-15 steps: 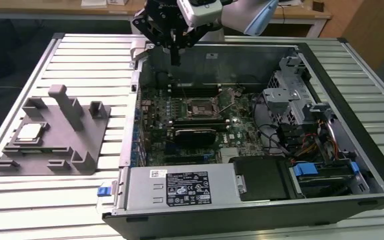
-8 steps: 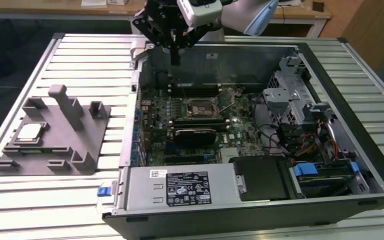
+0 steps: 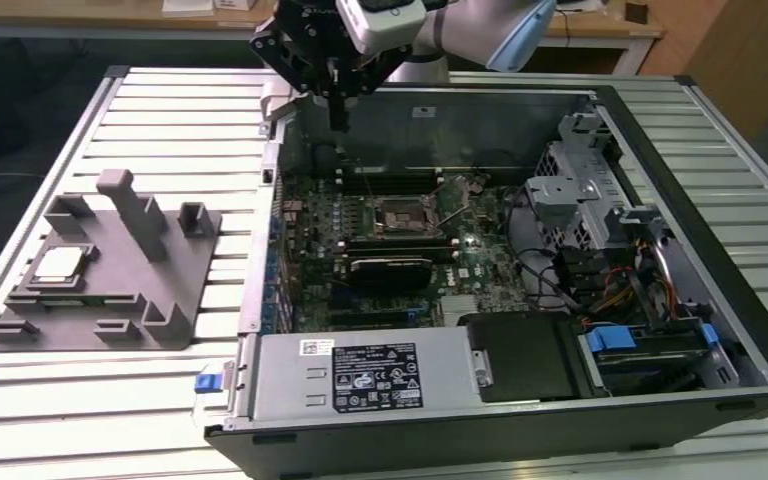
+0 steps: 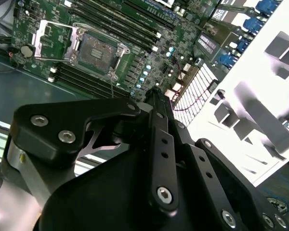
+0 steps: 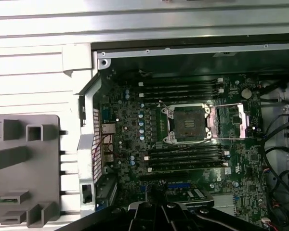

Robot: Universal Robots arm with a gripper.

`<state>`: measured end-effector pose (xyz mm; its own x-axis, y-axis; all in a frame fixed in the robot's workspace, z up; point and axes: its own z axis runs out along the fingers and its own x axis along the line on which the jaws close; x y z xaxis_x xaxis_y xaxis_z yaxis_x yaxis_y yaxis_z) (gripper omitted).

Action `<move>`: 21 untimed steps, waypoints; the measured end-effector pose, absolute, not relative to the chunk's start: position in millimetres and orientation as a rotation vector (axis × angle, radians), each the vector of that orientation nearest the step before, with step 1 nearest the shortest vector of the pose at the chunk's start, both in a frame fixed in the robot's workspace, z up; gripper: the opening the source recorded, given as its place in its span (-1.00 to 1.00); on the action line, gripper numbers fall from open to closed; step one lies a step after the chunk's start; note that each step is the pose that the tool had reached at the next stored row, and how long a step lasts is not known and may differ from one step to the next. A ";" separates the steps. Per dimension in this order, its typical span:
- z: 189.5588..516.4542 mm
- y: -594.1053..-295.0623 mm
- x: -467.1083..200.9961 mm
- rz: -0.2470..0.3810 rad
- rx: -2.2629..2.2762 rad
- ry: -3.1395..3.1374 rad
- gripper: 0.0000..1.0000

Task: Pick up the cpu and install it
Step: 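Reach for the cpu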

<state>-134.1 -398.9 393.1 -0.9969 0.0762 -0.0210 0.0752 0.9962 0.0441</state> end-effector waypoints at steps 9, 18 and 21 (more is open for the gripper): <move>393.1 -398.9 -140.8 0.067 0.118 3.116 -0.79; 393.0 -398.9 -144.7 0.067 0.118 3.116 -0.79; 393.0 -398.9 -146.3 0.068 0.118 3.116 -0.79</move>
